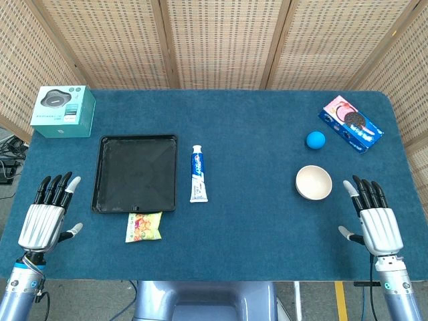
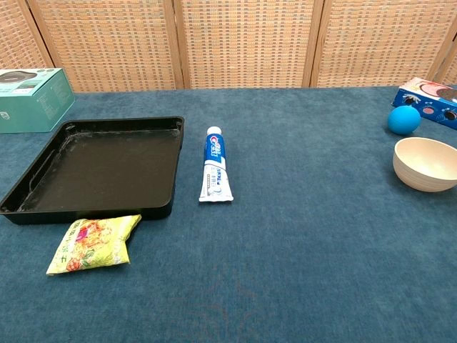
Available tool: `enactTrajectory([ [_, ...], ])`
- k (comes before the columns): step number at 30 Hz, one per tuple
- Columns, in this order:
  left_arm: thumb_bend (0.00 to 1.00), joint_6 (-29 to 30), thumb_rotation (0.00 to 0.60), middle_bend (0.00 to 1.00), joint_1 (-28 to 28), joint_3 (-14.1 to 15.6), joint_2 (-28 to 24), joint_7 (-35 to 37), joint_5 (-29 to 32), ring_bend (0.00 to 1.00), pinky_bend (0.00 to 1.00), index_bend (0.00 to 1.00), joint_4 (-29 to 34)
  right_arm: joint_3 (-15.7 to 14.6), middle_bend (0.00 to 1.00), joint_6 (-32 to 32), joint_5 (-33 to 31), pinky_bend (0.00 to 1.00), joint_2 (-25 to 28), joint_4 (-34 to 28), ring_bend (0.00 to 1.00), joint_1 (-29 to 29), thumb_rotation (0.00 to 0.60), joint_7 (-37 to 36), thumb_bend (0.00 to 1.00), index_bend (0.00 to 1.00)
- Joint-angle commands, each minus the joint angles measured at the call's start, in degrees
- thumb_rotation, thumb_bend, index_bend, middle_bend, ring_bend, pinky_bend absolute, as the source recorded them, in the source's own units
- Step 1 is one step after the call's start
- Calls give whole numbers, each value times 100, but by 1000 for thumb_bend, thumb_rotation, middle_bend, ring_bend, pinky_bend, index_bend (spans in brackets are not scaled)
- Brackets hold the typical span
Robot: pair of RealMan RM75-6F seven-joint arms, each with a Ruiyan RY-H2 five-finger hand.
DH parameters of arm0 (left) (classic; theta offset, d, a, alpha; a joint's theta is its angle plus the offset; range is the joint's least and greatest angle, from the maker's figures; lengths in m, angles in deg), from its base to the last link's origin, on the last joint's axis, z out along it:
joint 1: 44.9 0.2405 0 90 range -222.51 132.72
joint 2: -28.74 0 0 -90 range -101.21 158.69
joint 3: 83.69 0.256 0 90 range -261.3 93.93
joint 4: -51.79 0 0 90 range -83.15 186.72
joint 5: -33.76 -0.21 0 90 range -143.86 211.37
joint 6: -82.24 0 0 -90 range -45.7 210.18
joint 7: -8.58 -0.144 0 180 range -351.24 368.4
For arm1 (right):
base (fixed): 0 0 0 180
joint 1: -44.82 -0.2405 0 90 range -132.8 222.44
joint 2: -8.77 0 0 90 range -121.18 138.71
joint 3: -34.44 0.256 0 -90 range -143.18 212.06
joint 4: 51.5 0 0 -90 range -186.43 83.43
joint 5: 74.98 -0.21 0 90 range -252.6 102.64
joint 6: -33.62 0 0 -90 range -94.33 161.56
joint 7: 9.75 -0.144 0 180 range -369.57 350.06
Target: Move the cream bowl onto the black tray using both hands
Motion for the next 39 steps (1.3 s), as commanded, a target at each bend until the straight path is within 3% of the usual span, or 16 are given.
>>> enactTrajectory([
  [1, 42, 21, 600, 0, 8, 3, 21, -33, -18, 0, 0, 0, -13, 4, 0, 11, -3, 0, 14, -10, 0, 7, 600, -20, 192, 0],
  [17, 41, 3, 600, 0, 5, -21, 10, 14, 15, 0, 0, 0, -28, 14, 0, -86, -60, 0, -25, 0, 0, -26, 600, 2, 192, 33],
  [28, 42, 58, 600, 0, 31, -97, -21, 95, 117, 0, 0, 0, -75, 137, 3, -267, -156, 0, -263, 204, 0, -205, 600, -19, 189, 266],
  [31, 43, 51, 600, 0, 22, -107, -6, 57, 128, 0, 0, 0, -89, 204, 57, -487, -219, 27, -371, 325, 0, -370, 600, 14, 190, 357],
  [39, 42, -5, 600, 0, -2, -117, 22, 17, 184, 0, 0, 0, -122, 412, 145, -1310, -613, 103, -792, 949, 0, -887, 600, -65, 225, 449],
])
